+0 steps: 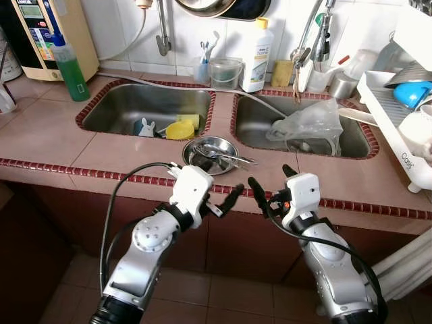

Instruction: Kitchen organization

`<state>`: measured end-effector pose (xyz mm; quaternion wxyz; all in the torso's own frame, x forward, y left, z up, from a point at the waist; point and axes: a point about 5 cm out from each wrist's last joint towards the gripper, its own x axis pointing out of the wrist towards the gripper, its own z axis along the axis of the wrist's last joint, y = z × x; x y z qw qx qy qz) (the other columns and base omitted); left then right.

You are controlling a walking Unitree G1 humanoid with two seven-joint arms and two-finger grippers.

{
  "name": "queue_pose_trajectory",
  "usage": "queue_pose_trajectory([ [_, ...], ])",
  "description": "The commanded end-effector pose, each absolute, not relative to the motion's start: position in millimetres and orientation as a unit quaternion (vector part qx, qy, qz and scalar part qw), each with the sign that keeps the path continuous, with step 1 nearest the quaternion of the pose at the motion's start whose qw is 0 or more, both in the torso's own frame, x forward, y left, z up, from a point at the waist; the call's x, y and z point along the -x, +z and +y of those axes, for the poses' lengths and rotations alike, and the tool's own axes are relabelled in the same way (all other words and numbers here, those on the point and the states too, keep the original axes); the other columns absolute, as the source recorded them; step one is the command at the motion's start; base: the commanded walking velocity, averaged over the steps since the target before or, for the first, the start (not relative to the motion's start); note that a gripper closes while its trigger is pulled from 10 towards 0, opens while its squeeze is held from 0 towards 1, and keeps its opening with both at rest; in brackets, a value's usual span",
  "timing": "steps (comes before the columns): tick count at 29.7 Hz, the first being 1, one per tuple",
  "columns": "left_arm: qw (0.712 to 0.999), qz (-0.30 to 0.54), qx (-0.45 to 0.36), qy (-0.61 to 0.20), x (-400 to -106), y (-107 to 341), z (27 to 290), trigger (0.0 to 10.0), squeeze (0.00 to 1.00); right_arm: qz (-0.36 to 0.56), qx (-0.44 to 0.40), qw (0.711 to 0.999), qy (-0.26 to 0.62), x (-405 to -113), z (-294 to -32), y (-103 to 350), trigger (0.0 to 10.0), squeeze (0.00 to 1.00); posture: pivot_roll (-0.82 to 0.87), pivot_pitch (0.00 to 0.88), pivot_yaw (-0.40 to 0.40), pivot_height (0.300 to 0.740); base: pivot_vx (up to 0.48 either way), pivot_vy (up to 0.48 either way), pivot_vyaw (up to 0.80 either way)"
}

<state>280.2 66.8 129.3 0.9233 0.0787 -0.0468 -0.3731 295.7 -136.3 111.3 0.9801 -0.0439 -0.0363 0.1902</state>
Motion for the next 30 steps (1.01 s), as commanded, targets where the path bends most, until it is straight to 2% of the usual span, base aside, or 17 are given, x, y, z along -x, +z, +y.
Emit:
queue_pose_trajectory([
  [1, 0.919, -0.046, -0.088, -0.382, -277.8, 127.5, 64.6, 10.0, 0.0, -0.03, 0.034, 0.979, 0.198, -299.1, -137.7, 111.4, 10.0, 0.0, -0.1, 0.064, 0.003, 0.74, 0.0, 0.0, 0.0],
  [16, 0.917, -0.051, -0.09, -0.385, -277.9, 130.5, 65.4, 10.0, 0.0, 0.008, 0.012, 0.978, 0.208, -319.9, -151.2, 98.1, 10.0, 0.0, -0.09, 0.085, 0.009, 0.74, 0.0, 0.0, 0.0],
  [30, 0.921, -0.046, -0.095, -0.374, -275.0, 126.8, 87.3, 10.0, 0.0, 0.002, 0.005, 0.968, 0.252, -342.7, -130.6, 105.5, 10.0, 0.0, -0.06, 0.092, -0.005, 0.74, 0.0, 0.0, 0.0],
])
